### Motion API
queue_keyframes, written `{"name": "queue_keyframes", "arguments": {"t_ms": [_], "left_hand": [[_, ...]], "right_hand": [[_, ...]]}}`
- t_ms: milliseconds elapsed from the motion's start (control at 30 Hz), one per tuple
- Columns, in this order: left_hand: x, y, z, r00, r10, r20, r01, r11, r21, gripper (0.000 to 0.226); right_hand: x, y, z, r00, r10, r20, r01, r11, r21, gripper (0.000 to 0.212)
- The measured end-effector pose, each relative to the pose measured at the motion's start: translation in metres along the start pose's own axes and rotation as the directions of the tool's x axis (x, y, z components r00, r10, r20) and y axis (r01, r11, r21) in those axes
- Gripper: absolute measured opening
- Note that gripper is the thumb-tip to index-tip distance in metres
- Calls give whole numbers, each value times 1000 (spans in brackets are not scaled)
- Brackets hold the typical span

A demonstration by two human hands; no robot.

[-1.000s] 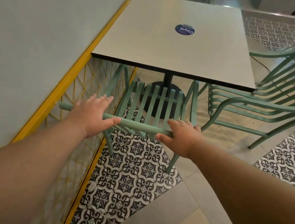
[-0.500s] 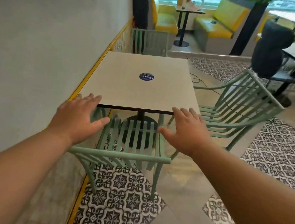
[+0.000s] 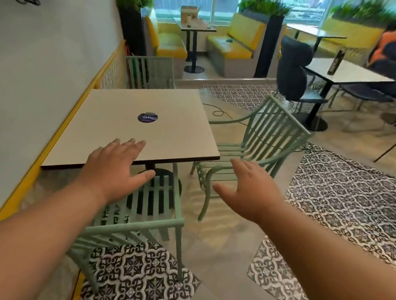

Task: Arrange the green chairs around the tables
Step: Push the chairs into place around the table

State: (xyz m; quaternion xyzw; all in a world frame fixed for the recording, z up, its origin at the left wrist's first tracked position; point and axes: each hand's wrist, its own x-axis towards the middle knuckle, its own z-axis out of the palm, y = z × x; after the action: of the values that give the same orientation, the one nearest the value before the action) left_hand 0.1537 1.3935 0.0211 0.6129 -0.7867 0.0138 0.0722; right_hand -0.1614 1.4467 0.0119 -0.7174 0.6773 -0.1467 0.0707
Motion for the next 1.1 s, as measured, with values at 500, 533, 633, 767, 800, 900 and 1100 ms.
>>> {"name": "queue_keyframes", "arguments": {"t_ms": [500, 533, 633, 767, 800, 900, 1100], "left_hand": [[173, 217, 68, 993, 103, 53, -93, 981, -168, 87], [185, 226, 72, 992, 110, 60, -98, 981, -170, 87], [227, 246, 87, 987, 141, 78, -127, 978, -163, 89], [295, 262, 102, 981, 188, 58, -179, 975, -135, 86], [316, 266, 107, 977, 207, 56, -198, 971, -132, 85], [377, 278, 119, 965, 254, 61, -245, 962, -122, 84], [471, 313, 140, 954, 279, 107, -264, 955, -135, 96]], "right_hand": [[77, 242, -53, 988, 153, 15, -151, 984, -95, 94], [85, 252, -55, 987, 160, 16, -158, 982, -101, 92], [116, 284, -54, 984, 176, 19, -173, 980, -102, 85], [163, 319, -49, 978, 207, 19, -204, 974, -102, 90], [178, 328, -47, 977, 213, 13, -211, 972, -102, 91], [220, 351, -47, 971, 239, -7, -239, 967, -89, 91], [284, 398, -51, 967, 256, 9, -255, 964, -78, 90]]}}
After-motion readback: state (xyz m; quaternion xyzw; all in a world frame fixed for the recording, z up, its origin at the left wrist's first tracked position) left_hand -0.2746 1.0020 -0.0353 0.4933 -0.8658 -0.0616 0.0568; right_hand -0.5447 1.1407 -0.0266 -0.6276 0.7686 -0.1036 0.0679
